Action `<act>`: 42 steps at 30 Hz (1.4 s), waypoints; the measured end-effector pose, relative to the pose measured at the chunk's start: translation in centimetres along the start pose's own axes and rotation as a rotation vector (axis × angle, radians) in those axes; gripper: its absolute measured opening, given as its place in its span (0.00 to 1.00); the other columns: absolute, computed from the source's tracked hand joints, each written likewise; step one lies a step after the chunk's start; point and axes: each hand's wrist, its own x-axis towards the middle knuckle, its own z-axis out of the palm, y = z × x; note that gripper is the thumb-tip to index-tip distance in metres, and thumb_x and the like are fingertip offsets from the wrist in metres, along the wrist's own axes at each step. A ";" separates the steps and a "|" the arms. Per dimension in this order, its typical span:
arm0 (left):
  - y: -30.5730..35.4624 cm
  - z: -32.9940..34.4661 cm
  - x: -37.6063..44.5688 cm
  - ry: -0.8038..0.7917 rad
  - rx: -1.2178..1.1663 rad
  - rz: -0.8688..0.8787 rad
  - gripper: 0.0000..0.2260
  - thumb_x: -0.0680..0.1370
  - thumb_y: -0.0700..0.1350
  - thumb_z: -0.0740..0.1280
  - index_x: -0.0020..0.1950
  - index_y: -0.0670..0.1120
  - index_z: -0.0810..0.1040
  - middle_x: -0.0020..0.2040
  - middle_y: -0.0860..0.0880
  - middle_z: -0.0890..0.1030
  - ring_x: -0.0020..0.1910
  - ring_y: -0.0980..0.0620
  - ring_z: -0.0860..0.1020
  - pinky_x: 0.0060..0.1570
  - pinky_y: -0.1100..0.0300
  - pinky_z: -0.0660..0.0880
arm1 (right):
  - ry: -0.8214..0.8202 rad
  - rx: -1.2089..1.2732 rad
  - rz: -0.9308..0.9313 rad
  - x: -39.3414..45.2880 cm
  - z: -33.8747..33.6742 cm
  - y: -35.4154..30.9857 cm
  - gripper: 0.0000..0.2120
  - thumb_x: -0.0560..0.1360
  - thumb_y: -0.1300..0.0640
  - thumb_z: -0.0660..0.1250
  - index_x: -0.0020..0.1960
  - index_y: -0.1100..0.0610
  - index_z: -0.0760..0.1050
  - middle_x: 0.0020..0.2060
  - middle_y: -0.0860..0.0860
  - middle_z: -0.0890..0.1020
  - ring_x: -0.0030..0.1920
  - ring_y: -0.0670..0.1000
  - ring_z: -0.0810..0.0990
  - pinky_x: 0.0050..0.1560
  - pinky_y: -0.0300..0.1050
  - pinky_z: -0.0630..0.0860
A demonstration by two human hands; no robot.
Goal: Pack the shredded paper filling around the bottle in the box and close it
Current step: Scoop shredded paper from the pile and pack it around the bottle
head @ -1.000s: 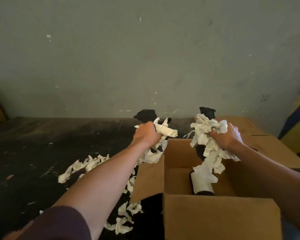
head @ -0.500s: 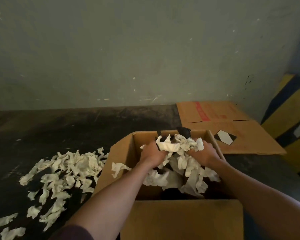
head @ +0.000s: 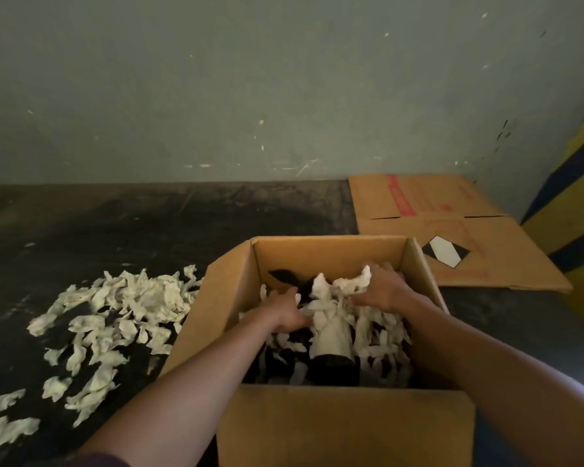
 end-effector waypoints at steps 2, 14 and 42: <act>-0.6 1.9 0.6 -0.092 0.049 0.000 0.37 0.71 0.66 0.68 0.76 0.58 0.59 0.76 0.48 0.65 0.72 0.43 0.67 0.68 0.46 0.67 | -0.096 -0.085 0.007 -0.1 1.8 0.4 0.39 0.72 0.40 0.69 0.77 0.49 0.55 0.75 0.60 0.58 0.73 0.67 0.59 0.71 0.60 0.62; -2.3 3.0 -0.3 -0.364 0.280 -0.076 0.30 0.78 0.63 0.60 0.77 0.48 0.65 0.74 0.46 0.69 0.70 0.42 0.70 0.66 0.47 0.70 | -0.366 -0.131 0.079 -1.5 0.8 1.0 0.35 0.75 0.50 0.72 0.75 0.55 0.58 0.70 0.55 0.69 0.65 0.58 0.72 0.55 0.52 0.78; -3.6 3.0 6.8 -0.239 0.270 0.044 0.27 0.83 0.55 0.50 0.81 0.50 0.48 0.81 0.45 0.52 0.78 0.42 0.56 0.73 0.47 0.59 | -0.410 -0.126 -0.033 5.9 4.1 3.4 0.28 0.84 0.49 0.52 0.79 0.43 0.44 0.80 0.53 0.51 0.78 0.60 0.53 0.75 0.57 0.54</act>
